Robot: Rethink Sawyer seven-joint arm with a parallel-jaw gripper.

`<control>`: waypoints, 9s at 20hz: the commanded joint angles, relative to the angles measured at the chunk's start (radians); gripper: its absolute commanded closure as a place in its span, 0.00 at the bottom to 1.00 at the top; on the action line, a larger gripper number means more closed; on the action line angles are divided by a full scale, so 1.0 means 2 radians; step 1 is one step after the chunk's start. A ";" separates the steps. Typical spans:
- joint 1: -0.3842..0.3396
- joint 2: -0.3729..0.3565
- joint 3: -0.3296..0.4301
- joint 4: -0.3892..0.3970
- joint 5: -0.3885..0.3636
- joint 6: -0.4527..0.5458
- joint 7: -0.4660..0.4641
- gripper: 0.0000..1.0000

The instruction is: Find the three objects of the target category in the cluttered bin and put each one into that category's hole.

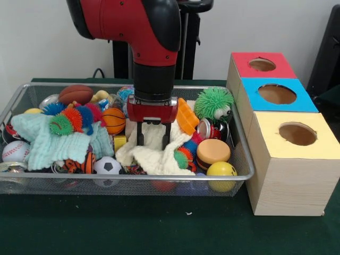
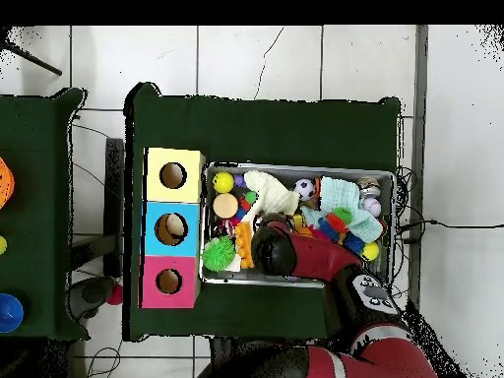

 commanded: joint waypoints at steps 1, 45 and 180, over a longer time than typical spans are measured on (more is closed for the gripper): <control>-0.011 0.059 0.027 -0.042 0.007 -0.031 0.081 0.00; -0.034 -0.154 0.024 0.048 -0.009 0.401 -0.016 1.00; -0.055 -0.047 0.080 -0.032 -0.064 0.129 0.071 0.00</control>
